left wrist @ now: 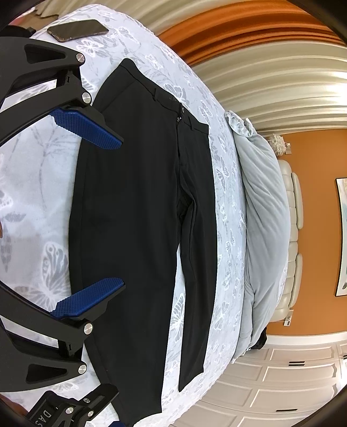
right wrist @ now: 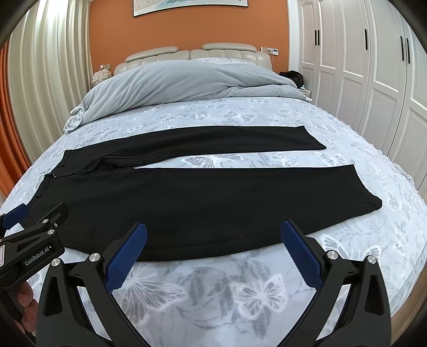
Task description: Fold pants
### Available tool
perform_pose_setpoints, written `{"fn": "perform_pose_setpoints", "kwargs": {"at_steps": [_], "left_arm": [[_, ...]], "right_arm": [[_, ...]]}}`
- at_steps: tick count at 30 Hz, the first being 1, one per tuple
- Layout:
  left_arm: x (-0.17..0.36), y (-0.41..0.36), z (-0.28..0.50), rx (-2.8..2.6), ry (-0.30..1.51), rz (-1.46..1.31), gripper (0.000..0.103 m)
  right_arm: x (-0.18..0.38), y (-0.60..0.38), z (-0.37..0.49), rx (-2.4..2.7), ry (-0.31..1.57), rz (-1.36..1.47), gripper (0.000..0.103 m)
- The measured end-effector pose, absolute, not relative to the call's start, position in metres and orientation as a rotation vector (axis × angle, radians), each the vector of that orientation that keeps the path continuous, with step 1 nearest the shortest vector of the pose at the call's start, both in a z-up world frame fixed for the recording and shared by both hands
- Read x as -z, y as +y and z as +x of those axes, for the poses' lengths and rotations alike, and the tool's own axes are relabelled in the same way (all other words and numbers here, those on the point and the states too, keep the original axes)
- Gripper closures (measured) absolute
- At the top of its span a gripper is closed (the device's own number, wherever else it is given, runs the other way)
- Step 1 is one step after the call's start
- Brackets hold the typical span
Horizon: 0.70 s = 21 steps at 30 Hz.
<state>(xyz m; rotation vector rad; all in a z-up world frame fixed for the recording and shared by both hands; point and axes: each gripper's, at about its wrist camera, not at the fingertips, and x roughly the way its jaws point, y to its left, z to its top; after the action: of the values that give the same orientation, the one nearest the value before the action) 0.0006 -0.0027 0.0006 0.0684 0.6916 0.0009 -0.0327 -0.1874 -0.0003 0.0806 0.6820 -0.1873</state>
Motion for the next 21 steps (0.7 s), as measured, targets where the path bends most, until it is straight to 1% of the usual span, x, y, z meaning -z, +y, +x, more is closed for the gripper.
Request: {"fn": "perform_pose_setpoints", "kwargs": {"at_steps": [21], "left_arm": [[-0.0010,-0.0009,0.0005,0.004,0.694,0.068,0.008]], "right_arm": [[0.0016,-0.1874,-0.0324,0.188,0.684,0.079,0.005]]}}
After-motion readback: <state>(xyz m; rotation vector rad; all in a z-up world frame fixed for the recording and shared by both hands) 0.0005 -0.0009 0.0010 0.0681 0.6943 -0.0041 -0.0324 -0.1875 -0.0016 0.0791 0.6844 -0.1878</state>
